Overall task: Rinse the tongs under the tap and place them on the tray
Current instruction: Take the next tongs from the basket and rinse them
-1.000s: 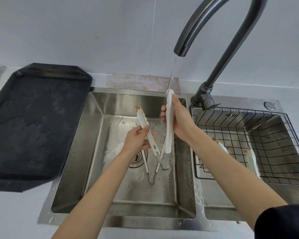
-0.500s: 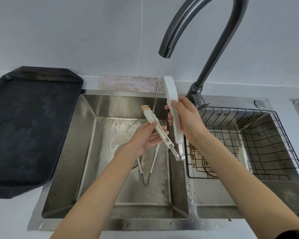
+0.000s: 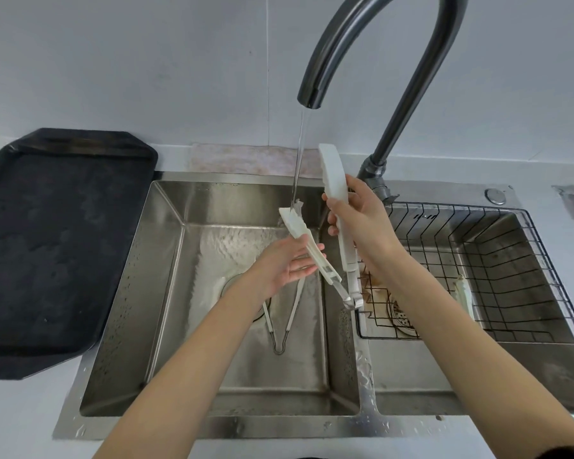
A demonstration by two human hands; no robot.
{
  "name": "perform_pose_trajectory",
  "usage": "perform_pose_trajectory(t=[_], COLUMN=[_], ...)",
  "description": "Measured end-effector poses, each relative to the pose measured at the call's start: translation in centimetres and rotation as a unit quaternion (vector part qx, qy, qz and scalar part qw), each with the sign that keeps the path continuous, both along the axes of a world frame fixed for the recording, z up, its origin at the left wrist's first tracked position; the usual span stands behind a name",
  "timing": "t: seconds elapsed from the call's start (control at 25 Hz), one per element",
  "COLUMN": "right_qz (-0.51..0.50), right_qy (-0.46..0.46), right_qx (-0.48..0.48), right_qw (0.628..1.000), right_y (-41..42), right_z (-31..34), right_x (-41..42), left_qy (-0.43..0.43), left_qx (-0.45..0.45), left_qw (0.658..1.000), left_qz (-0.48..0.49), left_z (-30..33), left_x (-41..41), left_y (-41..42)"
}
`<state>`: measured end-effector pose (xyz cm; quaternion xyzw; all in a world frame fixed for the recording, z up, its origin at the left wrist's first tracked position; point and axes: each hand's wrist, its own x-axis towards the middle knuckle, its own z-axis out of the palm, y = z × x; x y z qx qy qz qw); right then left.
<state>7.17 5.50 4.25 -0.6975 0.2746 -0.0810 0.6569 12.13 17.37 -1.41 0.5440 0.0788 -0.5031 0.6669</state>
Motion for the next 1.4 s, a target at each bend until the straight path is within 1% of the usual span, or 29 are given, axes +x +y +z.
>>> perform_pose_trajectory(t=[0.08,0.12,0.2,0.28,0.36,0.52,0.68,0.84,1.08,1.16,1.32,1.4], right_qz=[-0.022,-0.039,-0.068,-0.087,-0.108,-0.14,-0.126,-0.127,-0.139,-0.138,-0.133,-0.128], right_qy=[0.01,0.018,0.038,0.056,0.068,0.104,0.14,0.165,0.164,0.178,0.201,0.2], right_qx=[0.012,0.035,0.113,0.197,0.26,0.346,0.437,0.448,0.434,0.414,0.382,0.374], right_qw=[1.0,0.998,0.991,0.975,0.957,0.922,0.88,0.869,0.875,0.882,0.892,0.896], right_y=[-0.4,-0.6,-0.8,-0.6,0.0,1.3,2.0,2.6,2.8,2.8,2.7,2.7], right_z=[-0.7,-1.2,-2.6,-4.2,-5.6,-7.8,-8.8,-8.2,-7.6,-7.6,-8.4,-8.6], right_x=[0.0,-0.1,-0.2,-0.4,-0.7,-0.6,-0.8,-1.1,-0.8,-0.6,-0.8,-0.9], left_qy=[0.003,0.008,0.018,0.021,0.013,-0.012,-0.058,-0.095,-0.065,-0.055,-0.028,-0.027], left_qx=[-0.003,-0.004,-0.009,-0.019,-0.028,-0.053,-0.041,0.005,0.03,0.013,-0.084,-0.096], left_qw=[1.0,1.0,0.998,0.997,0.996,0.996,0.996,0.995,0.995,0.994,0.992,0.992], left_qz=[0.013,0.025,0.054,0.078,0.084,0.074,0.045,0.031,0.073,0.089,0.088,0.081], left_z=[-0.1,-0.1,0.0,0.2,0.4,0.7,0.9,1.3,2.9,3.1,3.7,4.0], left_x=[0.3,0.5,0.8,1.1,1.3,1.5,2.0,2.5,2.9,3.2,4.3,4.5], left_y=[0.1,0.3,0.8,1.4,1.8,1.7,1.0,-0.1,-2.0,-2.3,-2.0,-2.0])
